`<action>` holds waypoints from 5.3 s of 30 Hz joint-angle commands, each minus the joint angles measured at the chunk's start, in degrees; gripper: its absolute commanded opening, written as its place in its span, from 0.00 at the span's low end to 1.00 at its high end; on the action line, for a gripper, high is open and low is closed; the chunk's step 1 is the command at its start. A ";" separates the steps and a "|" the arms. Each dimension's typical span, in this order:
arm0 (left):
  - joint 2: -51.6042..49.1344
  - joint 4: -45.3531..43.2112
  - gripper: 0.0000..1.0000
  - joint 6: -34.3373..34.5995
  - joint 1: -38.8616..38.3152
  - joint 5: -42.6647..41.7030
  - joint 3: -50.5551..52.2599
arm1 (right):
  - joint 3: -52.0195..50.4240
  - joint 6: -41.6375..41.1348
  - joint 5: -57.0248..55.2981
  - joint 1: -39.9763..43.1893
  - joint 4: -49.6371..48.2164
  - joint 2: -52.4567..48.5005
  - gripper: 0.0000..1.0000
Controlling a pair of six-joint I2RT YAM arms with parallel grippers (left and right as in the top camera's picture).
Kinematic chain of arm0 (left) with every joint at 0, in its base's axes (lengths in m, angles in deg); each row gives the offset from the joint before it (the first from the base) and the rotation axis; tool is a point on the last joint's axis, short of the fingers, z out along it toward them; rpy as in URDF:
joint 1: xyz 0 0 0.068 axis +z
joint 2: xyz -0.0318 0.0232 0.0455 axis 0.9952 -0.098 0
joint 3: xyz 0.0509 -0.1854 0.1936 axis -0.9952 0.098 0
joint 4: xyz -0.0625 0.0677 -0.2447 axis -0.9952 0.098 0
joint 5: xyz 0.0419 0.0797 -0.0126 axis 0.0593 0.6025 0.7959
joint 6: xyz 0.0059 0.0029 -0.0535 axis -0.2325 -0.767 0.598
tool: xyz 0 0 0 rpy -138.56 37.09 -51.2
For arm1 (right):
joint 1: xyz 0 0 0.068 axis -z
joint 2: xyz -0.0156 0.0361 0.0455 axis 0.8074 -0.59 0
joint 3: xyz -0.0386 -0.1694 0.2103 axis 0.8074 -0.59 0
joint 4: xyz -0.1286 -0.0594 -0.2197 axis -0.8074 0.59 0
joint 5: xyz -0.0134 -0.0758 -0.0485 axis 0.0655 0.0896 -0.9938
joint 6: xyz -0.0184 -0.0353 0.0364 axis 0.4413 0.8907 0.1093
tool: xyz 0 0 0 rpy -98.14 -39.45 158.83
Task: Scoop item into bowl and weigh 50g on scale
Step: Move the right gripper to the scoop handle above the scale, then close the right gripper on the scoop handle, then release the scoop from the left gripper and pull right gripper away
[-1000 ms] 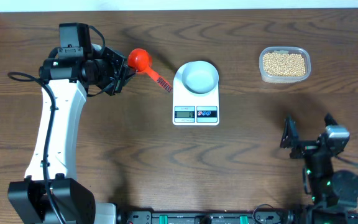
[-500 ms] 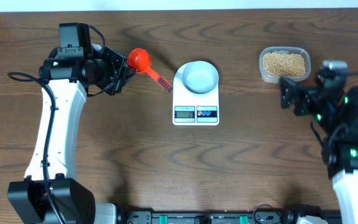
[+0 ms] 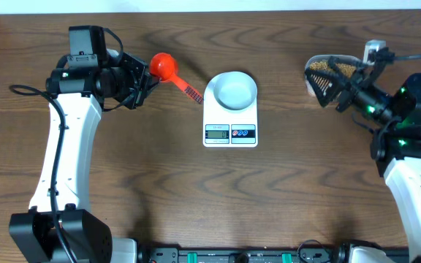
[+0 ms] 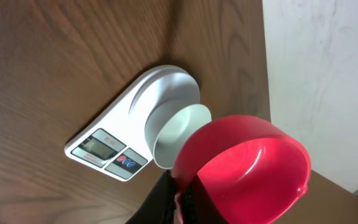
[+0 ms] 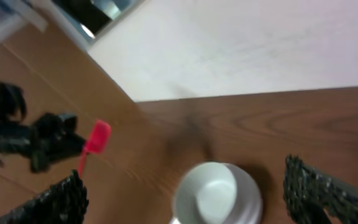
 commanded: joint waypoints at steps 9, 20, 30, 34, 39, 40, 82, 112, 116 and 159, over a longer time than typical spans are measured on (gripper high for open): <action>0.42 -3.91 0.07 4.31 -6.10 2.95 -0.74 | 0.85 -15.78 -12.85 -9.92 -2.54 -3.82 0.99; 0.42 -3.93 0.07 12.20 -11.10 8.33 -0.74 | 0.85 -16.37 -17.09 -17.62 -2.67 -3.80 0.99; 0.42 -4.33 0.07 18.29 -15.87 8.48 -0.74 | 0.85 -17.31 -17.99 -22.27 -2.08 -3.82 0.85; 0.42 -4.37 0.07 22.93 -16.79 8.79 -0.74 | 0.85 -17.75 -18.01 -23.98 -2.08 -3.82 0.86; 0.42 -4.37 0.07 26.73 -17.16 8.74 -0.74 | 0.85 -17.68 -18.01 -25.86 -2.03 -3.85 0.89; 0.42 -4.39 0.07 26.73 -17.35 8.74 -0.74 | 0.85 -17.70 -18.01 -26.12 -2.01 -3.85 0.89; 0.42 -6.27 0.07 26.69 -24.20 8.74 -0.74 | 0.83 -17.68 -16.65 -28.11 0.98 -3.87 0.35; 0.42 -6.32 0.92 26.71 -24.17 8.74 -0.74 | 0.83 -17.68 -16.70 -28.11 2.25 -3.87 0.01; 0.42 -6.49 0.92 26.71 -24.17 8.74 -0.74 | 0.83 -17.66 -16.74 -28.04 2.23 -3.87 0.01; 6.91 -4.26 0.93 -15.50 -21.00 8.76 -0.74 | 0.85 -17.62 -18.40 -11.06 5.27 -3.87 0.01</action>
